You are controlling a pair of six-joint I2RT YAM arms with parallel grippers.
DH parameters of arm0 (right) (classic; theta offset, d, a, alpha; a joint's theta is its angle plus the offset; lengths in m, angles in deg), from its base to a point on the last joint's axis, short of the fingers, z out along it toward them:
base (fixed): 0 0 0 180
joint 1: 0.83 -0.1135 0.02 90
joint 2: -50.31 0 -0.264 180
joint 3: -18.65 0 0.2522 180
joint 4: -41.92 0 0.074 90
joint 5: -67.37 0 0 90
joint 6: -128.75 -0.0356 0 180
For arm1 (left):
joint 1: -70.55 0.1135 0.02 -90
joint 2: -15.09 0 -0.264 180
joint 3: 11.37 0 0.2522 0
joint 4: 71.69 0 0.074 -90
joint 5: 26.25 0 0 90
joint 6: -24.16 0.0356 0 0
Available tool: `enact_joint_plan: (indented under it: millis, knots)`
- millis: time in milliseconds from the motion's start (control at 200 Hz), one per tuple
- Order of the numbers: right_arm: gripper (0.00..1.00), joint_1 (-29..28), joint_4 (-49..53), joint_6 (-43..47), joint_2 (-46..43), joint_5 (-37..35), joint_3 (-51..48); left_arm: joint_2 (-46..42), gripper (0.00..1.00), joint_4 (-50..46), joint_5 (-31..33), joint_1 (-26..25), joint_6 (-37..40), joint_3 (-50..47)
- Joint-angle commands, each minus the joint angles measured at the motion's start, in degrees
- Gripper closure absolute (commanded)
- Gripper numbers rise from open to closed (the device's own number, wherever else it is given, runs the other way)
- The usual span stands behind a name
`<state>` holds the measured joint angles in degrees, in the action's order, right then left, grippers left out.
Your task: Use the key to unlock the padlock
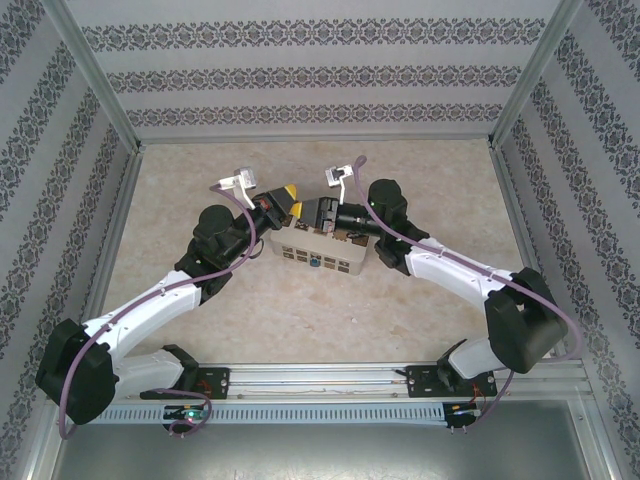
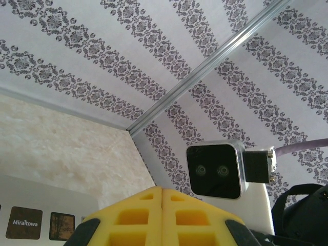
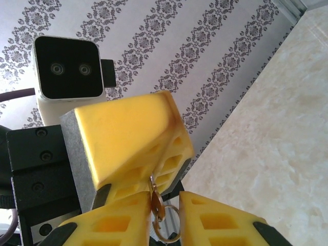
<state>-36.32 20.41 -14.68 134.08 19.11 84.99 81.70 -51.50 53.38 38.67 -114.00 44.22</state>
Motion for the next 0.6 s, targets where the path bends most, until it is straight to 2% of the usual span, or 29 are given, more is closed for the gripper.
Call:
enact_joint_plan:
  millis: [0, 470, 595]
  knots:
    - [0.78, -0.7, -2.4, -0.4, 0.9, 1.4, 1.7, -0.9, 1.0, 3.9, 0.8, 0.0, -0.7, -0.4]
    - [1.0, -0.7, -2.1, -0.2, 0.7, 0.2, 0.5, -1.9, 1.0, 4.1, 3.8, 0.1, -1.9, -1.7]
    - [1.0, -0.2, -0.8, 0.7, -0.4, -0.7, -0.3, -2.6, 1.0, 4.2, 3.8, 0.3, -1.9, -1.9]
